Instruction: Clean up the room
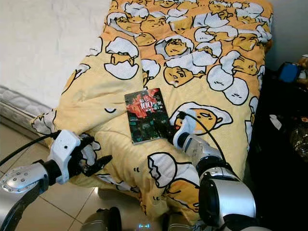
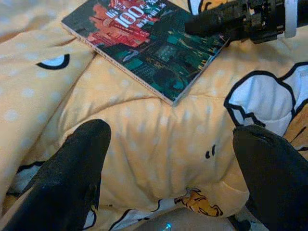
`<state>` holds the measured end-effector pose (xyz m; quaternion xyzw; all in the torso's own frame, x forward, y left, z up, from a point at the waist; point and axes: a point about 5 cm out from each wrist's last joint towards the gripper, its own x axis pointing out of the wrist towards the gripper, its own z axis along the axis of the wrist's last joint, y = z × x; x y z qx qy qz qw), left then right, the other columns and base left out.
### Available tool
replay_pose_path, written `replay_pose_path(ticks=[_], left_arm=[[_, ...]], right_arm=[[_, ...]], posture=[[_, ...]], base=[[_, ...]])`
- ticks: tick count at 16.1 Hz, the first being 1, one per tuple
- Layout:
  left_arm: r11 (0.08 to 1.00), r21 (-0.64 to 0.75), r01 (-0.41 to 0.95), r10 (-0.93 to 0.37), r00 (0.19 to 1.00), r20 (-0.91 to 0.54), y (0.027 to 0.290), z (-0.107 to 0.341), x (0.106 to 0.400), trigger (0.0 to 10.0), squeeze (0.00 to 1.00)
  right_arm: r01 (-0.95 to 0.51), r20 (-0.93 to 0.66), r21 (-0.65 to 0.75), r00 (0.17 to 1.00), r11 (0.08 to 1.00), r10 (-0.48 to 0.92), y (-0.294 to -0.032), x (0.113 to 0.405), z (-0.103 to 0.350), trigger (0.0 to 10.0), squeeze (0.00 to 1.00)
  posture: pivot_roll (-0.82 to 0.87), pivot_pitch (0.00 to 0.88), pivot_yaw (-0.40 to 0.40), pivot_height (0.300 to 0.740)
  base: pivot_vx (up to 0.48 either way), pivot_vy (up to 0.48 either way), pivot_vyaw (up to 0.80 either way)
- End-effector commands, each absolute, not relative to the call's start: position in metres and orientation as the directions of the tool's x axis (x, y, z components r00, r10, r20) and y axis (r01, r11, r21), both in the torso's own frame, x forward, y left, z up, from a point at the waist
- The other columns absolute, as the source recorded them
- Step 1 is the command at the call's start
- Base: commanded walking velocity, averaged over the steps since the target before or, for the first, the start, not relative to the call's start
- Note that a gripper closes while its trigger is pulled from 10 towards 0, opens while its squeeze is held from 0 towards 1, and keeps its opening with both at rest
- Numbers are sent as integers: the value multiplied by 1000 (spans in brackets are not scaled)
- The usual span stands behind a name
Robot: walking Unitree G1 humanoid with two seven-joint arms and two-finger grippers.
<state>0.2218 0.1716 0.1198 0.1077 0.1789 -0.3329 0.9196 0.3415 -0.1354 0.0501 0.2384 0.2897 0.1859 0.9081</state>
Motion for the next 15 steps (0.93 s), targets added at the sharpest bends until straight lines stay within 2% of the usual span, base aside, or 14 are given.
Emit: replay_pose_path(ticks=[1,3,4,5,6,7,8,10,11,12,15], left_arm=[[748,78,659,-579,705,-410,171,120,218,10000,1000],[749,79,657,-576,706,-411,170,120,219,10000,1000],[751,79,656,-575,707,-412,171,120,219,10000,1000],[753,78,653,-573,709,-411,170,120,220,10000,1000],[755,78,651,-571,711,-409,170,120,221,10000,1000],[757,78,649,-570,714,-406,170,120,222,10000,1000],[759,78,646,-569,717,-403,170,120,223,10000,1000],[763,80,642,-567,723,-394,169,121,226,10000,1000],[765,81,639,-567,727,-388,169,121,228,10000,1000],[765,83,638,-566,729,-386,169,121,229,10000,1000],[767,85,636,-564,731,-384,169,121,230,10000,1000]], right_arm=[[-138,-563,531,679,836,470,-135,320,22,10000,1000],[-110,-584,531,672,840,456,-135,316,17,10000,996],[-99,-581,547,670,831,462,-134,314,16,10000,937],[-66,-514,651,695,756,503,-128,319,23,10000,878],[-53,-453,722,717,690,530,-126,324,30,10000,749],[-53,-401,773,732,633,551,-123,328,38,10000,725],[-80,-336,818,737,569,586,-120,333,47,10000,588],[-140,-221,873,740,466,635,-115,343,67,10000,149],[-152,-193,885,741,441,643,-113,346,73,10000,27],[-156,-185,886,743,436,643,-112,348,76,10000,0],[-162,-166,897,740,412,651,-107,351,81,10000,0]], posture=[[27,224,11,740],[27,226,11,740],[27,226,11,740],[25,221,8,740],[23,219,8,740],[17,214,7,740],[14,209,7,740],[8,203,6,740],[7,199,4,740],[7,199,4,740],[7,195,0,740]], base=[[0,0,0],[0,0,0],[0,0,0],[0,0,0],[0,0,0],[0,0,0],[0,0,0],[0,0,0],[0,0,0],[0,0,0],[0,0,0]])
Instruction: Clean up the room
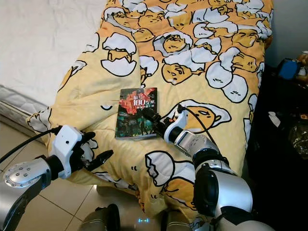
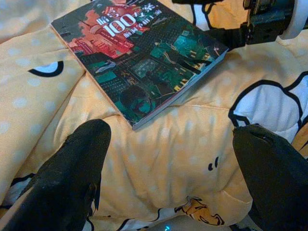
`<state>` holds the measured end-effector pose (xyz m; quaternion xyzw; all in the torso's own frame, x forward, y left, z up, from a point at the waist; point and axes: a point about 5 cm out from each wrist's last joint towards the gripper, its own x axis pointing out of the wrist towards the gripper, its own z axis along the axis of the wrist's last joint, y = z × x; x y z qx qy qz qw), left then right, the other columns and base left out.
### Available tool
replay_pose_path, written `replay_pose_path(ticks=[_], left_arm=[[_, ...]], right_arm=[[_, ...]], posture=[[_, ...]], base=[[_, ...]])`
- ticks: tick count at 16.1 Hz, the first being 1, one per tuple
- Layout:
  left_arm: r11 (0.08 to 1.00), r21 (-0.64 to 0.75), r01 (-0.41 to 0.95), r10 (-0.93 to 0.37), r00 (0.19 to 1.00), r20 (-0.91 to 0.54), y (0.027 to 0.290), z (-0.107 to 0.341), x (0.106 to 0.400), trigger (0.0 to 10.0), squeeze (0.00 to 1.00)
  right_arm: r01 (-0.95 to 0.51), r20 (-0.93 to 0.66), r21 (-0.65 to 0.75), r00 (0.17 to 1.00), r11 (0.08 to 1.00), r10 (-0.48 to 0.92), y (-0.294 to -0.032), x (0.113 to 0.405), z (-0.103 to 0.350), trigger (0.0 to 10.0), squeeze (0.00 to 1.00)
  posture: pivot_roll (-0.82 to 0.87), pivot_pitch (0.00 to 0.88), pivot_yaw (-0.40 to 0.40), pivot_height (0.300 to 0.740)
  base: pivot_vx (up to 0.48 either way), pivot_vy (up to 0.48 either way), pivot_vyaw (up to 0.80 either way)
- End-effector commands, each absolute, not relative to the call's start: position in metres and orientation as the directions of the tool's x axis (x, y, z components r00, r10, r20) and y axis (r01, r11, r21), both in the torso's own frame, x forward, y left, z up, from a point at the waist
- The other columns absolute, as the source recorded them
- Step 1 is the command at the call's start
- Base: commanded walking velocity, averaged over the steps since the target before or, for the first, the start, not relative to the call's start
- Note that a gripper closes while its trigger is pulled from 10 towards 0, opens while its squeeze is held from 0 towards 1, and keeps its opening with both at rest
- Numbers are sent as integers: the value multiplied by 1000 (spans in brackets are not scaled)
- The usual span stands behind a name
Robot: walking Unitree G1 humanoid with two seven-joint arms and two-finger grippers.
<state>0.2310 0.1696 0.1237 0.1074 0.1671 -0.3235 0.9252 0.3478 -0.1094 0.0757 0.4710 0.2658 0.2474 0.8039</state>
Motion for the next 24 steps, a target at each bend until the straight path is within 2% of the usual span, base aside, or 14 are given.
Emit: replay_pose_path(ticks=[1,3,6,8,13,16,17,18,19,22,23,24], left_arm=[[768,87,634,-562,733,-384,169,121,230,10000,1000],[771,89,630,-557,736,-385,170,121,230,10000,1000],[770,90,631,-554,732,-396,171,120,227,10000,1000],[766,92,637,-556,727,-404,171,119,227,10000,1000],[764,92,639,-558,725,-403,171,118,229,10000,1000],[766,89,636,-557,727,-402,170,118,229,10000,1000],[767,90,636,-556,727,-402,171,118,229,10000,1000],[767,91,635,-555,728,-402,171,117,229,10000,1000],[768,92,634,-555,730,-400,171,117,230,10000,1000],[769,93,633,-554,732,-397,171,118,231,10000,1000],[769,94,633,-554,732,-397,171,118,231,10000,1000],[769,95,632,-553,733,-397,171,118,231,10000,1000]], right_arm=[[-169,-179,890,724,422,667,-103,350,80,10000,0],[-160,-236,868,700,470,675,-96,344,70,10000,0],[-15,-443,766,713,643,543,-95,331,41,10000,0],[33,-481,747,717,664,505,-94,328,35,10000,0],[51,-449,794,722,606,527,-81,328,37,10000,0],[76,-344,892,754,446,560,-65,334,51,9961,0],[73,-325,903,763,424,559,-65,336,55,7451,0],[67,-305,911,773,406,557,-64,339,59,1569,0],[66,-299,913,778,402,552,-65,341,62,0,0],[70,-297,915,784,398,546,-65,343,64,0,0],[56,-312,902,770,428,556,-64,342,62,0,0],[11,-350,863,734,505,583,-59,338,58,0,0]], posture=[[8,195,-2,740],[13,196,-2,740],[14,199,4,740],[12,200,12,740],[10,200,11,740],[10,188,11,740],[10,186,11,740],[9,181,10,740],[11,177,9,740],[12,170,8,740],[11,168,8,740],[11,166,8,740]], base=[[0,0,0],[0,0,0],[0,0,0],[0,0,0],[0,0,0],[0,0,0],[0,0,0],[0,0,0],[0,0,0],[0,0,0],[0,0,0],[0,0,0]])
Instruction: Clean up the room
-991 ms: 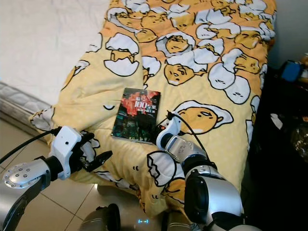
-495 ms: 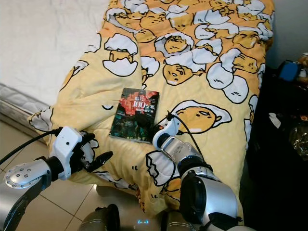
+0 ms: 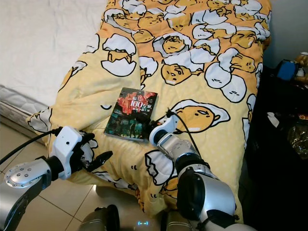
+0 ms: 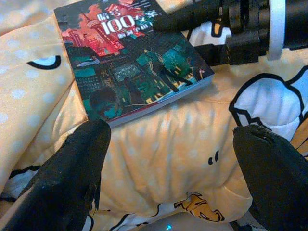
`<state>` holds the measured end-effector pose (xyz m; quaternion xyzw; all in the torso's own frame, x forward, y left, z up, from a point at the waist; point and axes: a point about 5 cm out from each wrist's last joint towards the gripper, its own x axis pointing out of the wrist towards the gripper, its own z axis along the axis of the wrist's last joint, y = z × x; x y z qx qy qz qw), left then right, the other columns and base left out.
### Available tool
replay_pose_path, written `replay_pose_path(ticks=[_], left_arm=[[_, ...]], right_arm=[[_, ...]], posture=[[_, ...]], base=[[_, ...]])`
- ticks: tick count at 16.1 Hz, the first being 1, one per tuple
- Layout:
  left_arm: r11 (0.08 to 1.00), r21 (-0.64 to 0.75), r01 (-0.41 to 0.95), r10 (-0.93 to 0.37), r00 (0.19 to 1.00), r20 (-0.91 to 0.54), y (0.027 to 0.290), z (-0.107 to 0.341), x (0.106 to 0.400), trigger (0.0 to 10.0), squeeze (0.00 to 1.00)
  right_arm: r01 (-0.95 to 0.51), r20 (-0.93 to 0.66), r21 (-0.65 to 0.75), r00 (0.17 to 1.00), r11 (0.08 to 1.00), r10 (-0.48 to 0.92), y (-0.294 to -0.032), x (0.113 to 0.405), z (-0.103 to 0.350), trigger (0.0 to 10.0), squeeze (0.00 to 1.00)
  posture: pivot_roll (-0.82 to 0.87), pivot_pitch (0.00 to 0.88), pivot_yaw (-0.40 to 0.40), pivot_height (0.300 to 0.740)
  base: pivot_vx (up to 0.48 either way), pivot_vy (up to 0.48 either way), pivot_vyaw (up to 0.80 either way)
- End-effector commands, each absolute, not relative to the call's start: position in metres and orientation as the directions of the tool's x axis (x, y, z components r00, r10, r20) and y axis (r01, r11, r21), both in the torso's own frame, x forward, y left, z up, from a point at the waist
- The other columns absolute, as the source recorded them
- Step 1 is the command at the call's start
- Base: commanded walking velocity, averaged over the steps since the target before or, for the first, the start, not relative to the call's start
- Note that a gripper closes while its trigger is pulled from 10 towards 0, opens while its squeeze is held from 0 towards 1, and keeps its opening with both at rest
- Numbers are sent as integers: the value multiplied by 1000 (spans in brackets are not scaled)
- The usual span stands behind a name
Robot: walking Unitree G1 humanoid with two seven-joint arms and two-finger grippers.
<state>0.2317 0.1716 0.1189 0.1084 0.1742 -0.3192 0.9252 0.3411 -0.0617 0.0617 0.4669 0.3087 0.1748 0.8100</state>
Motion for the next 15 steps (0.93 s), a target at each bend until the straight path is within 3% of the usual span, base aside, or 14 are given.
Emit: replay_pose_path(ticks=[1,15], left_arm=[[769,97,632,-553,733,-397,171,118,231,10000,1000],[764,101,637,-559,733,-388,168,117,236,10000,1000]], right_arm=[[-27,-384,826,704,564,597,-56,333,53,0,0],[10,-390,821,739,570,549,-62,336,52,0,0]], posture=[[12,163,7,740],[10,144,8,740]], base=[[0,0,0],[0,0,0]])
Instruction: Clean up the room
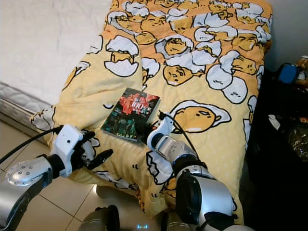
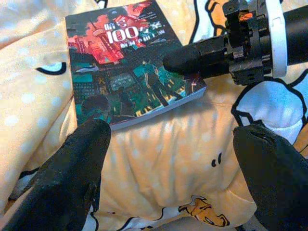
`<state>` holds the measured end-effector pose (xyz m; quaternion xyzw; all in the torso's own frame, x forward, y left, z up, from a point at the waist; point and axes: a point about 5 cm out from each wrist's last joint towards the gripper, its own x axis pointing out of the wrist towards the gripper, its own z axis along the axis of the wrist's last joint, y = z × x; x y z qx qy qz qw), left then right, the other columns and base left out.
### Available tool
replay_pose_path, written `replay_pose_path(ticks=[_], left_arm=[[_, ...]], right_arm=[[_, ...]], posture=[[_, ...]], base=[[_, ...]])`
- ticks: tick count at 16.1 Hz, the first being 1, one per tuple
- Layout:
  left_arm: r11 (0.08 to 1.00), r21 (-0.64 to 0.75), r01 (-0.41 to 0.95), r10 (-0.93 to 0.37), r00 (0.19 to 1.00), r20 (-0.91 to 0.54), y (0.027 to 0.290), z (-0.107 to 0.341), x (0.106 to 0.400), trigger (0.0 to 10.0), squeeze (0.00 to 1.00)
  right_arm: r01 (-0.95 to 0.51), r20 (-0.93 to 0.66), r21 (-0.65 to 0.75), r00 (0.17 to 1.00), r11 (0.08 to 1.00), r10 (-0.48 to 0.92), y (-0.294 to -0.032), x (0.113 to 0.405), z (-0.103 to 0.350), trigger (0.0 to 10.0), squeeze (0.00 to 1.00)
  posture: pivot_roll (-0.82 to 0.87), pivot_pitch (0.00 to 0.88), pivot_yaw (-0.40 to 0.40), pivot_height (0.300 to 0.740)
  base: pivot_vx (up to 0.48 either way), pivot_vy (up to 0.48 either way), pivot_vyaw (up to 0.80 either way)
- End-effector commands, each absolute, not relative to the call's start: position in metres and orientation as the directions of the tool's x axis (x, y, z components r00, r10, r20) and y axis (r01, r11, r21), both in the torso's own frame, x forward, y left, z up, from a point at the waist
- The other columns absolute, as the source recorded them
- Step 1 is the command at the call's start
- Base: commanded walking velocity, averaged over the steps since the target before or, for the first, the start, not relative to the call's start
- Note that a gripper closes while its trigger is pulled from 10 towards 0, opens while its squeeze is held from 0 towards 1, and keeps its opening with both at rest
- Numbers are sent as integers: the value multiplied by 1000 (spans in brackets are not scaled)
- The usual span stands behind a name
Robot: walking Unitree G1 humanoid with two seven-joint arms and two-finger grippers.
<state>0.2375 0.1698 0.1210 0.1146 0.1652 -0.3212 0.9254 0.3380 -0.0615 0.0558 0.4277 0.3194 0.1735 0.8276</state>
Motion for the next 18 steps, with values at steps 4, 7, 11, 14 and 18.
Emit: replay_pose_path(ticks=[4,7,11,14,18], left_arm=[[770,98,630,-554,738,-385,168,115,237,10000,1000],[788,95,609,-542,758,-362,165,115,241,10000,1000],[909,55,412,-398,901,-172,177,130,270,10000,1000],[923,-112,369,-372,928,-13,182,156,295,10000,1000],[852,-206,482,-502,863,-54,175,151,307,10000,718]], right_arm=[[-8,-382,813,747,582,544,-63,338,55,0,0],[-61,-349,805,756,591,554,-64,343,62,0,0],[-150,-223,833,789,532,572,-77,353,80,0,0],[-302,-92,796,796,525,598,-94,359,99,0,0],[-508,86,696,761,508,643,-123,351,126,0,0]], posture=[[-2,129,5,740],[-11,98,3,740],[-25,27,0,740],[-30,0,-2,740],[-47,0,9,740]], base=[[0,0,0],[0,0,0],[0,0,0],[0,0,0],[0,0,0]])
